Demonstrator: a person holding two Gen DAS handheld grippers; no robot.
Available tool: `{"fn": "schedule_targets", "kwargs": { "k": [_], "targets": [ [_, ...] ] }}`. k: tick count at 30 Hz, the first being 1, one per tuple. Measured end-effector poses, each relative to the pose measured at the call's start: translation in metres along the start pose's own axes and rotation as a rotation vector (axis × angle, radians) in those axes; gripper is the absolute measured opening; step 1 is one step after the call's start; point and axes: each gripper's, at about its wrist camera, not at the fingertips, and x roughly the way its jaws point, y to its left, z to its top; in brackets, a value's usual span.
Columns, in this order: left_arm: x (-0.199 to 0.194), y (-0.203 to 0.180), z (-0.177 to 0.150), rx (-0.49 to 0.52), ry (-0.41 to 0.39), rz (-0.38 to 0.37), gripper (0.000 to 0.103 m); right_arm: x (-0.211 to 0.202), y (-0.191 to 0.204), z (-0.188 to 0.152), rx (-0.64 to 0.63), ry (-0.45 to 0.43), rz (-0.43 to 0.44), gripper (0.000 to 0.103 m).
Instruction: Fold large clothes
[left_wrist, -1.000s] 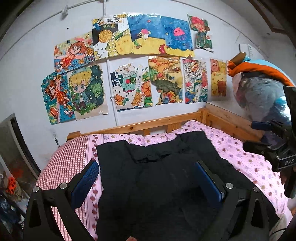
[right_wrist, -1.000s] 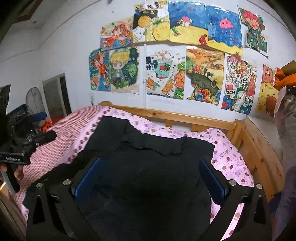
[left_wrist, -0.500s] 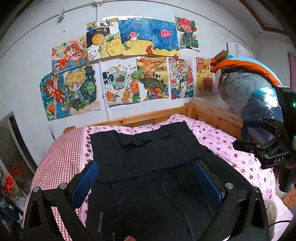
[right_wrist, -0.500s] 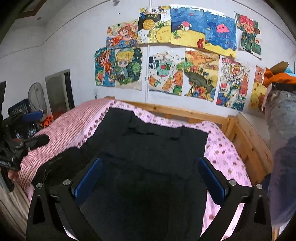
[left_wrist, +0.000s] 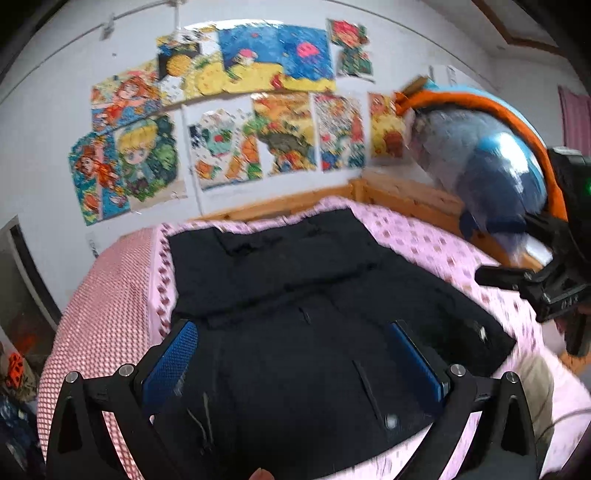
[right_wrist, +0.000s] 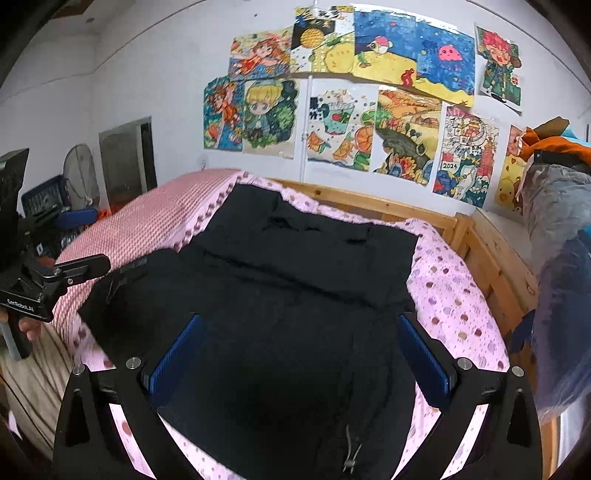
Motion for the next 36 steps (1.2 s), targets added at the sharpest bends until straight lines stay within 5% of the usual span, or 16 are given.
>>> {"fn": "schedule_targets", "kwargs": {
  "k": [5,16,29,36],
  "targets": [
    [-0.003,-0.006,-0.043,0.067,0.022,-0.042,0.103,0.002,0.012,-0.039,-0.029,0.030,0.014,0.101],
    [-0.002,0.010,-0.090,0.047,0.131,-0.104,0.103,0.004,-0.003,-0.096,0.030,0.079,0.033,0.101],
    [0.020,0.009,-0.122,0.077,0.236,-0.035,0.103,0.018,0.014,-0.144,-0.064,0.138,0.128,0.101],
    [0.024,-0.002,-0.134,0.185,0.256,0.048,0.103,0.027,0.028,-0.162,-0.224,0.191,0.006,0.101]
  ]
}}
